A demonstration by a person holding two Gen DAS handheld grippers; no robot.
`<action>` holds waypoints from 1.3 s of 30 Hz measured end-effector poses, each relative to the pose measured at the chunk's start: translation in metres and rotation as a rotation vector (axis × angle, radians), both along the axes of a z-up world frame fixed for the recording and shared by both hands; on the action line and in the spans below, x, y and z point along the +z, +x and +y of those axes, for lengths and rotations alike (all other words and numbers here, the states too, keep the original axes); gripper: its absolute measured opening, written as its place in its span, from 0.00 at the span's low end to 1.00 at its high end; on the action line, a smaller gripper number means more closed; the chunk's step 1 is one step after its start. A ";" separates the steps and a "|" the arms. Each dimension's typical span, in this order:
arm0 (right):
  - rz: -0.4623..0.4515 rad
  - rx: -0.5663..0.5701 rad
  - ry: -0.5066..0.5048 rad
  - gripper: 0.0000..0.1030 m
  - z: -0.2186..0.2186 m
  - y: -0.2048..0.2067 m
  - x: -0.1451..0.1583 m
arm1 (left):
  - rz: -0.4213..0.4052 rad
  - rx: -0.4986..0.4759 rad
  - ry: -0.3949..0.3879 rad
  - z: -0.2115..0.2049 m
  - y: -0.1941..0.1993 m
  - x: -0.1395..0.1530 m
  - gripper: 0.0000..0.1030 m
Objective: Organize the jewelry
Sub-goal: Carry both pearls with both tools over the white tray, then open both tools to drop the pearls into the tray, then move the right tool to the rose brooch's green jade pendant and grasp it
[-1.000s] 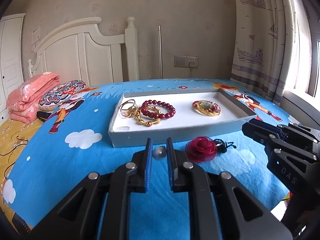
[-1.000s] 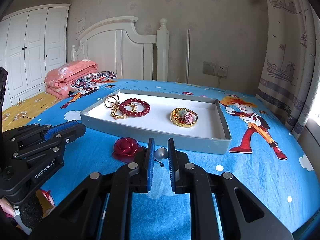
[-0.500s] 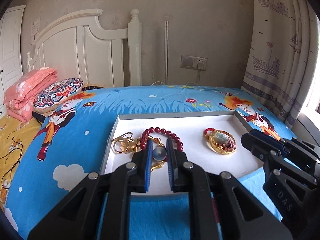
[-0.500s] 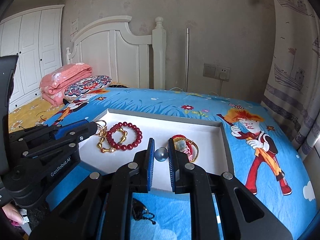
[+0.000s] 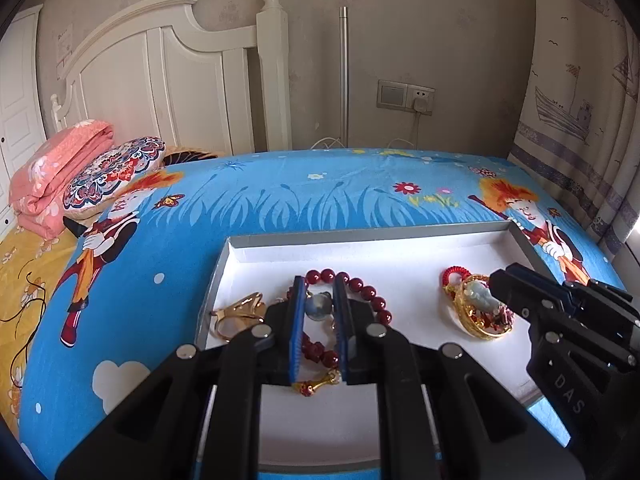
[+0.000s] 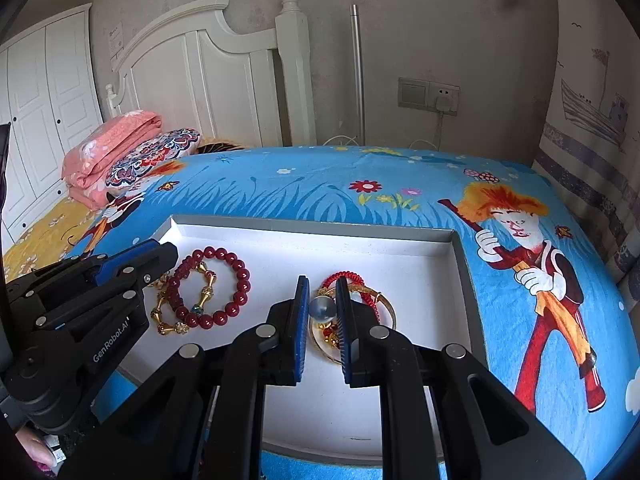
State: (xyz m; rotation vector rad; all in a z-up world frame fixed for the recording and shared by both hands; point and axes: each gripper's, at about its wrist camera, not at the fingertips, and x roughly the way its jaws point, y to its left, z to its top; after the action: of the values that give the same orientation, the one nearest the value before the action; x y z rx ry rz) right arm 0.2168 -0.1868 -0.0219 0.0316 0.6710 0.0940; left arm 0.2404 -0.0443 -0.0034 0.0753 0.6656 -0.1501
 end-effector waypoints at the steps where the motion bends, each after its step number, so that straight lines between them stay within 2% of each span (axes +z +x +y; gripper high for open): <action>1: 0.009 -0.002 0.000 0.14 0.000 0.001 0.000 | 0.004 0.004 0.004 0.000 0.001 -0.001 0.14; 2: 0.016 -0.007 -0.004 0.14 0.000 0.001 -0.001 | 0.006 0.009 0.006 0.000 0.001 -0.001 0.14; 3: 0.020 -0.017 -0.012 0.19 -0.001 0.002 -0.001 | 0.006 0.014 0.004 0.001 0.001 -0.001 0.18; 4: 0.018 -0.022 -0.011 0.29 -0.002 0.000 0.000 | 0.008 0.017 0.001 0.003 0.000 -0.002 0.22; 5: 0.014 -0.023 -0.002 0.33 -0.003 -0.001 0.001 | 0.007 0.021 -0.002 0.005 0.000 -0.001 0.31; 6: 0.013 -0.023 0.006 0.41 -0.005 -0.002 0.001 | 0.005 0.027 -0.005 0.006 -0.001 0.000 0.41; 7: 0.007 -0.027 0.011 0.47 -0.006 -0.005 0.003 | 0.003 0.029 -0.009 0.008 -0.002 0.001 0.45; 9: -0.009 -0.021 0.010 0.47 -0.006 -0.013 0.007 | -0.001 0.023 -0.017 0.010 -0.008 0.004 0.58; 12: -0.034 -0.003 0.002 0.47 -0.006 -0.033 0.012 | -0.024 0.022 -0.013 0.014 -0.025 0.009 0.71; 16: -0.046 0.027 -0.018 0.47 -0.004 -0.064 0.009 | -0.037 0.025 -0.012 0.021 -0.052 0.009 0.76; 21: -0.023 0.043 -0.003 0.47 -0.006 -0.100 -0.010 | -0.055 0.026 0.002 0.028 -0.092 0.000 0.81; 27: 0.020 0.082 -0.002 0.47 0.003 -0.132 -0.036 | -0.061 0.051 0.005 0.035 -0.138 -0.018 0.81; 32: 0.040 0.095 -0.039 0.47 0.013 -0.136 -0.049 | -0.053 0.037 0.029 0.036 -0.159 -0.035 0.81; 39: 0.061 0.081 -0.069 0.45 0.022 -0.116 -0.047 | -0.026 0.038 0.002 0.038 -0.157 -0.041 0.81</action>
State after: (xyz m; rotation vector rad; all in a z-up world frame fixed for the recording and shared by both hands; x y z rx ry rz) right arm 0.1006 -0.1649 -0.0693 -0.0593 0.7366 0.1479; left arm 0.0836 -0.0062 -0.0444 0.0667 0.6410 -0.1120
